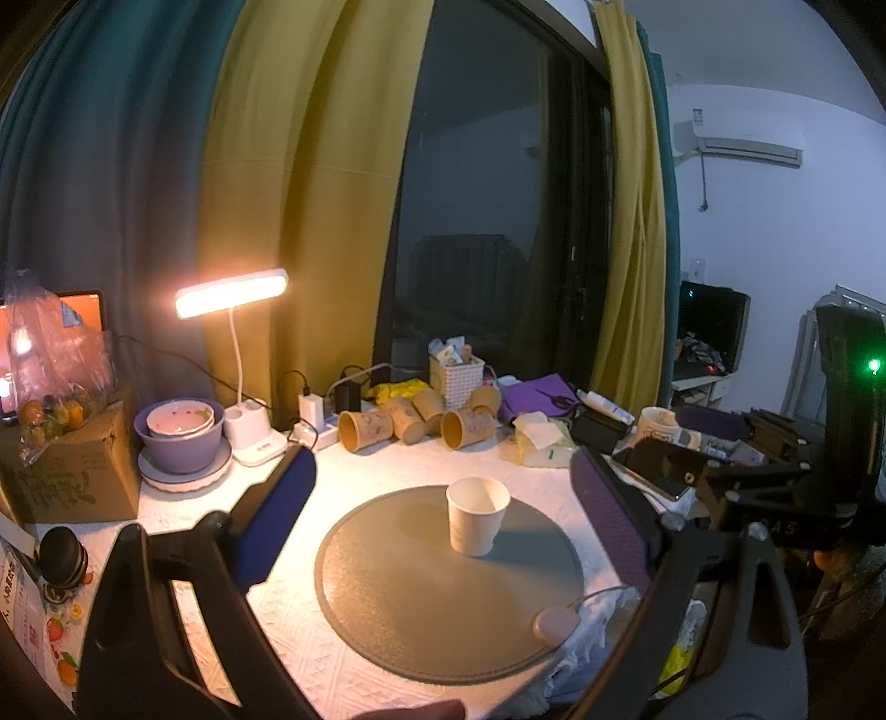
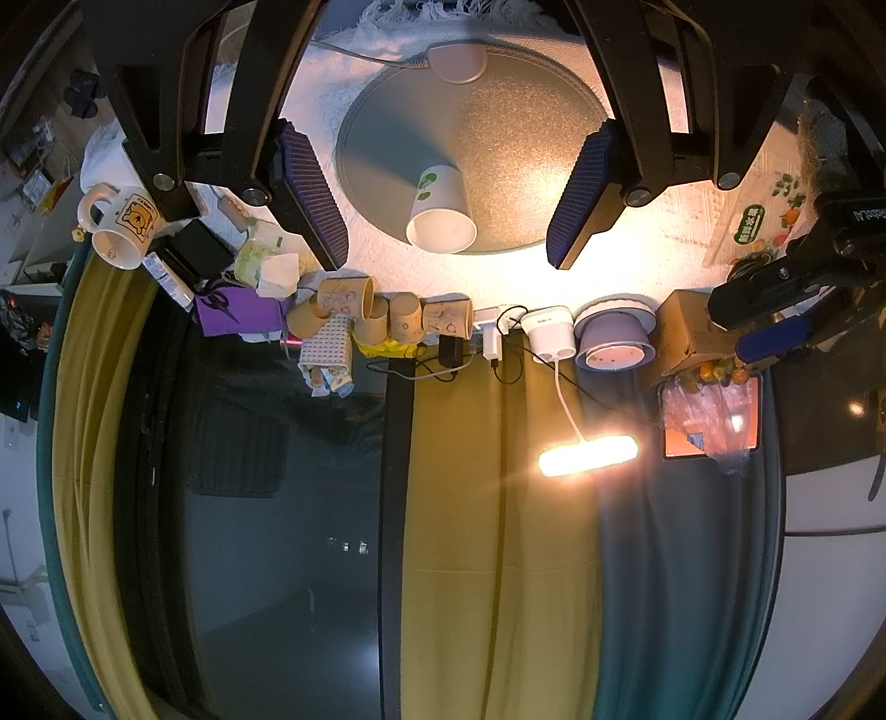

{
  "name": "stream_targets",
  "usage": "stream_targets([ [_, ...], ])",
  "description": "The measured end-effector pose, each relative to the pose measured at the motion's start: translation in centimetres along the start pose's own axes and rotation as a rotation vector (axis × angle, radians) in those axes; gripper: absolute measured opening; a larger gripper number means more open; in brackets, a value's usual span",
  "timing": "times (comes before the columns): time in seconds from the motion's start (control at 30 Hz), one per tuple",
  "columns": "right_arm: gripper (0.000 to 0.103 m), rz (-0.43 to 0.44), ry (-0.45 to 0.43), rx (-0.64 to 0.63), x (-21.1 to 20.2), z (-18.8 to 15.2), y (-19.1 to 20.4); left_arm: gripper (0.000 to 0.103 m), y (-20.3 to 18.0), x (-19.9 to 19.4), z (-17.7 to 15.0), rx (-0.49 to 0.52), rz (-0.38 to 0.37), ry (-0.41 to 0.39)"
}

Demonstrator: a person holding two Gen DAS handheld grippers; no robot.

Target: Flip cup upright

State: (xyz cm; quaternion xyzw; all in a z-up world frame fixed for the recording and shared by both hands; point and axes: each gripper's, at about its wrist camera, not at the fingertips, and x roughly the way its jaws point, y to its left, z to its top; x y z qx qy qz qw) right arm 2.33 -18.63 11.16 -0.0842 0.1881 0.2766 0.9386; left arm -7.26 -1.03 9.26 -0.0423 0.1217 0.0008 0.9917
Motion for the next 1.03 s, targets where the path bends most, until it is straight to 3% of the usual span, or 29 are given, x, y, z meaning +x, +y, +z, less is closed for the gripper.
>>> stream_targets([
  [1.03,0.077,0.0,0.001,-0.002,0.13,0.11,0.13,0.094,-0.64,-0.34,-0.2,0.009,-0.021,-0.009],
])
